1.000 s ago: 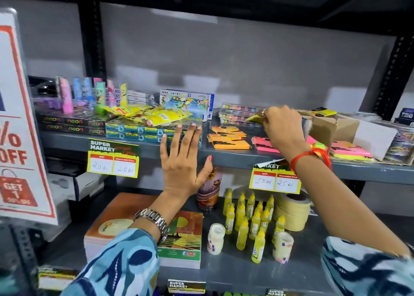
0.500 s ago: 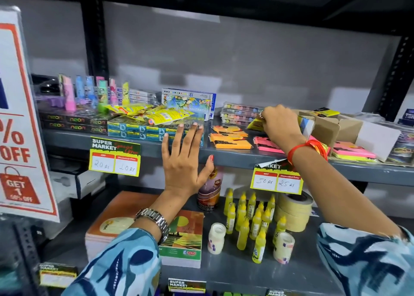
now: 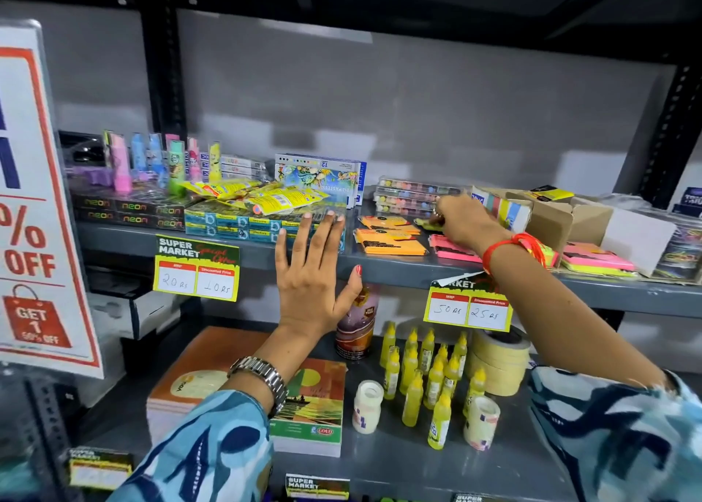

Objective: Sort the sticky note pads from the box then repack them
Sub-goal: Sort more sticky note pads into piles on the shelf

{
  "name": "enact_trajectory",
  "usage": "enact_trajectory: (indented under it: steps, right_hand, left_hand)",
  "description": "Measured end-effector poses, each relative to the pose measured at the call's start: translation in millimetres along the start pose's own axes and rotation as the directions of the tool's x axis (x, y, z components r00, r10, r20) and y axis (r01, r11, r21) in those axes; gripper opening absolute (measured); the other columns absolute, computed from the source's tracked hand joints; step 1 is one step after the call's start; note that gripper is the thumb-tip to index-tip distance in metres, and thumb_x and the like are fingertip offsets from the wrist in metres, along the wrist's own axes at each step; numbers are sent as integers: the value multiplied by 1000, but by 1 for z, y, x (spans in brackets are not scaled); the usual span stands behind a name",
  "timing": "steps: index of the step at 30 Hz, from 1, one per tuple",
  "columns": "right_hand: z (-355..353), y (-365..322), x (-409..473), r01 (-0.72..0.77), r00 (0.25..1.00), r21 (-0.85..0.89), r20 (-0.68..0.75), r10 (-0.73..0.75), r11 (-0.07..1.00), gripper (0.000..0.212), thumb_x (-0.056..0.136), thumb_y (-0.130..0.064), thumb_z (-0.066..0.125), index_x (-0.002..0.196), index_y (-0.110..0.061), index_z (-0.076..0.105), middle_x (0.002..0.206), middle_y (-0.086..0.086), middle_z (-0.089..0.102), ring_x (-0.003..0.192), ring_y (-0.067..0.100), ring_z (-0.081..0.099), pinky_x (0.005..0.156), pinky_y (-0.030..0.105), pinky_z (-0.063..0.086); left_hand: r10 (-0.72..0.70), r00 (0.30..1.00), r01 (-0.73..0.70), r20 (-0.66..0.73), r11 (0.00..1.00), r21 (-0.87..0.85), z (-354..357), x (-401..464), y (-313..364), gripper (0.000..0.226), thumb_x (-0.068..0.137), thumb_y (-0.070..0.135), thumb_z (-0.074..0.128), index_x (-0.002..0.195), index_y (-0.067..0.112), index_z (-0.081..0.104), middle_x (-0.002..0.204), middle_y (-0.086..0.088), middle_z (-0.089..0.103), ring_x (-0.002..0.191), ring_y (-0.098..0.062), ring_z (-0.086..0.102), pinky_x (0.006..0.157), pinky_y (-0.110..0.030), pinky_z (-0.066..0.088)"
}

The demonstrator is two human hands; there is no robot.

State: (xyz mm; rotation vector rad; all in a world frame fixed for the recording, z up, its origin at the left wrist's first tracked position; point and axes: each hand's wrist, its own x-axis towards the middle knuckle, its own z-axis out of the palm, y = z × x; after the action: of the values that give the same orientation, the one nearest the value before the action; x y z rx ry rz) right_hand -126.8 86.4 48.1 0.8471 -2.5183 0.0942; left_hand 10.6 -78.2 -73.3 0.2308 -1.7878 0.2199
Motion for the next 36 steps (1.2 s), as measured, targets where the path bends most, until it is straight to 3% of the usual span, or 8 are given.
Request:
enact_trajectory:
  steps: [3,6,9,13,19,22,29,36]
  right_hand:
    - [1,3,0,-39,999,97,17,37,995,17,89,5,45,100,2,57,108,27,61,99,40,59,85,45,52]
    - [-8,-3,-9,-21,990,223,-129,50,975,18,90,-2,47,101,4,60,105,27,63,93,40,59,79,42,51]
    - [-21,-27,-31,62,982,379,-190,12,923,34,92,-33,52,101,-4,66,92,18,68,78,29,59,69,31,46]
    - [-29,-63,-61,83,982,265,-185,-34,961,64,79,-71,44,62,-10,49,60,7,50,67,29,50,60,30,37]
    - [-29,-80,-60,31,1000,248,-6,-30,968,55,75,-54,64,103,-6,61,108,15,64,102,34,58,76,33,44]
    - [-29,-77,-55,-8,999,322,-38,21,947,43,74,-39,71,108,-13,63,113,13,63,107,31,56,84,32,45]
    - [-20,-83,-39,17,1000,273,9,-21,962,70,64,-70,64,102,-11,61,110,11,64,104,31,57,75,33,41]
    - [-43,-69,-31,147,905,323,338,-259,935,63,75,-59,63,127,-23,55,134,6,54,116,24,51,91,30,40]
  left_hand:
    - [-1,1000,1,3,1000,-7,-1,0,0,63,91,45,38,139,7,45,144,-9,45,138,-28,30,115,-51,13]
    - [-8,1000,9,7,1000,-17,-1,0,1,62,90,44,39,139,7,46,144,-9,45,138,-28,29,114,-51,13]
    - [-7,1000,7,4,1000,-25,0,0,1,62,90,44,41,139,6,45,144,-10,45,138,-28,30,114,-52,14]
    - [-8,1000,8,1,1000,-16,0,0,1,61,90,43,41,138,6,45,143,-10,46,137,-29,31,113,-54,17]
    - [4,1000,-4,16,1000,-17,-2,0,0,61,91,44,41,138,5,45,143,-10,46,136,-30,32,113,-53,16]
    - [0,1000,0,19,1000,-16,-3,0,1,61,91,44,41,138,5,47,144,-10,46,137,-30,33,113,-53,16]
    - [1,1000,0,10,1000,-21,-3,0,1,60,90,43,42,136,4,48,143,-11,47,137,-30,32,113,-54,17]
    - [7,1000,-7,-14,1000,-24,-2,0,0,60,88,43,43,136,7,48,141,-10,49,136,-28,33,112,-55,20]
